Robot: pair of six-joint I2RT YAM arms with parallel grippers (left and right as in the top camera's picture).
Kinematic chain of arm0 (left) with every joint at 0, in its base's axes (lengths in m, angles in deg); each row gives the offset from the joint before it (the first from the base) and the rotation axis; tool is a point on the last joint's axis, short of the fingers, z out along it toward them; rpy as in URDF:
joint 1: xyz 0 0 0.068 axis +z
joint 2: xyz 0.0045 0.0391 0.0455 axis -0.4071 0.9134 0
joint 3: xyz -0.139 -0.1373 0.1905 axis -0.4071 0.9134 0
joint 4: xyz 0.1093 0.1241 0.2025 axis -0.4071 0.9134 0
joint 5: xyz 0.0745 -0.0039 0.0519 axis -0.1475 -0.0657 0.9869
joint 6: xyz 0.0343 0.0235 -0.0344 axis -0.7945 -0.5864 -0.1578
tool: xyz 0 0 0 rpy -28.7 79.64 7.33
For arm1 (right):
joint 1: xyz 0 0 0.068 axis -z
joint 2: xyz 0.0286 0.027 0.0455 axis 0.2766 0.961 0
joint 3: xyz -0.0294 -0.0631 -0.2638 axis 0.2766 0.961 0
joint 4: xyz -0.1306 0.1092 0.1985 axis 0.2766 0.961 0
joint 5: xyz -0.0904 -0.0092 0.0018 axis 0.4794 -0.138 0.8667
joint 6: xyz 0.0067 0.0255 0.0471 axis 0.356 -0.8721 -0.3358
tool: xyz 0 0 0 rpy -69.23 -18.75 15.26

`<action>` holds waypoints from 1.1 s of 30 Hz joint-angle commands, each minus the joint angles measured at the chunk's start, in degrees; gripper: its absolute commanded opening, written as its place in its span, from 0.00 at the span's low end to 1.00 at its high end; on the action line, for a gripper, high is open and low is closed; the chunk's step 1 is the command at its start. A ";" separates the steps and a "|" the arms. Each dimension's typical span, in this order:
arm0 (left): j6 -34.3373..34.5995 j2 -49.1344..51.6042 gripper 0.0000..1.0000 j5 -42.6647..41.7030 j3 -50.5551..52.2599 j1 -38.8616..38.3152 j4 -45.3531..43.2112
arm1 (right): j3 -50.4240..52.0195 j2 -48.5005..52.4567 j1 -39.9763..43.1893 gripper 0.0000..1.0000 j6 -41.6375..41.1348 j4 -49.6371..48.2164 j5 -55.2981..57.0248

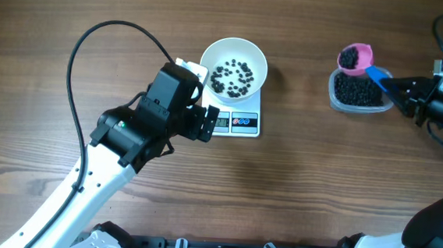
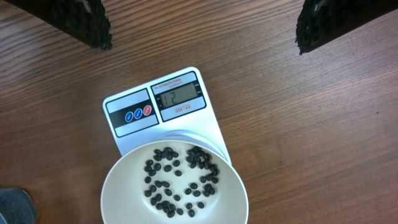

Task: Scoop item into bowl and weigh 150g on scale
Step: 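Lift the filled scoop and carry it left over the bowl, then tilt the scoop with the right gripper to pour beans into bowl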

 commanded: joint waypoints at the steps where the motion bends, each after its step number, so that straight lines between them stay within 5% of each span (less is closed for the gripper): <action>1: -0.85 0.13 1.00 -0.63 0.28 0.22 -0.13 | -0.09 0.42 -1.31 0.04 -0.17 0.11 -10.08; 17: -0.87 0.13 1.00 -0.63 0.28 0.20 -0.15 | -0.11 0.42 -21.03 0.04 -0.37 -8.55 -8.07; 33: -0.87 0.13 1.00 -0.63 0.28 0.20 -0.15 | -0.22 -0.55 -38.93 0.04 2.89 -16.85 16.57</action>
